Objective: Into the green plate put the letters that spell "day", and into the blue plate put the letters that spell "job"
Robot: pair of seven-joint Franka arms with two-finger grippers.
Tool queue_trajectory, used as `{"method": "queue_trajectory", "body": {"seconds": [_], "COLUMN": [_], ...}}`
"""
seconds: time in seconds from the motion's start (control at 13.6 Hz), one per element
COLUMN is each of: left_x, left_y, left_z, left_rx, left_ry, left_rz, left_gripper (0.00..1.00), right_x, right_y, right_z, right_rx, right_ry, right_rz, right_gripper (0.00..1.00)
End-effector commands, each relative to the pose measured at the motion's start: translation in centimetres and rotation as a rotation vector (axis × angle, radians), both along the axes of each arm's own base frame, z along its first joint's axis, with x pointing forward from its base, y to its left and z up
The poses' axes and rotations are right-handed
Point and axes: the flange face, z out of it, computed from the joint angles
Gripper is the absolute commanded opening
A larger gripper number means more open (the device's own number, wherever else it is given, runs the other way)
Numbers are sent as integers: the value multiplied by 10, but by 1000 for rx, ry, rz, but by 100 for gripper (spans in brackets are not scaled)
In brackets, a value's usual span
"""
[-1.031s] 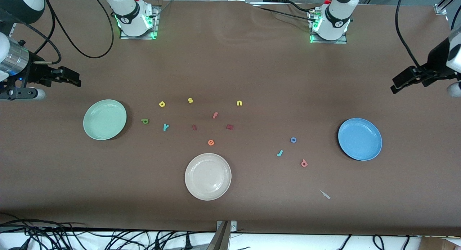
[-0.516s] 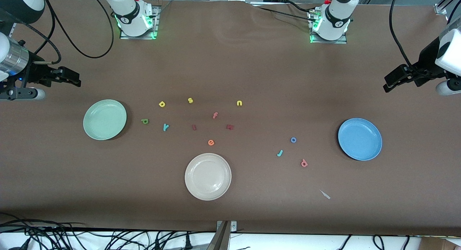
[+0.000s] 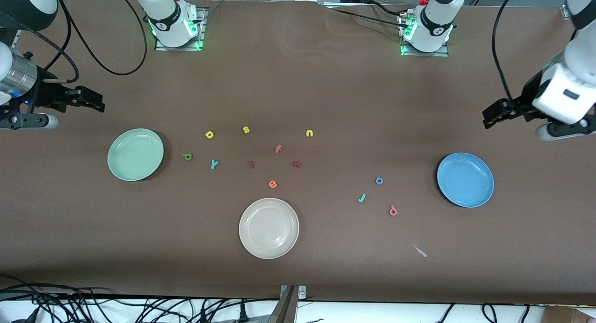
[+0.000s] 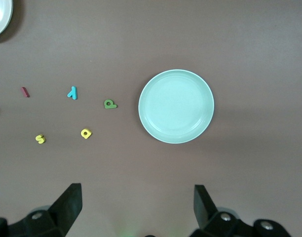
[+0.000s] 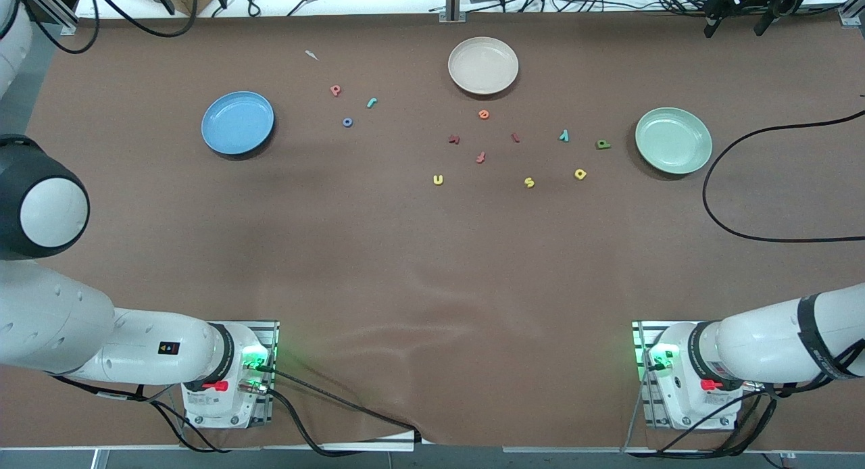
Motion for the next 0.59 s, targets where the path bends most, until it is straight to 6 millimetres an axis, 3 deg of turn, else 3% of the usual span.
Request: {"method": "queue_trajectory", "body": {"seconds": [0.0,0.22,0.52], "left_x": [-5,-10,-20], "left_y": [-13,-2,15], "left_z": [-11,-11,-7], "left_rx": [41,26,-7], "left_ry": [72,117,192], "left_rz": [-34,-23,-147], "left_gripper": [100,100,100], "right_x": [0,0,-1], "right_y": [-2,-3,-3], "right_z": [4,4,3], "right_rx": [2,2,2], "right_ry": [6,6,7], "right_rz": [5,5,3], "right_gripper": [100,100,100]}}
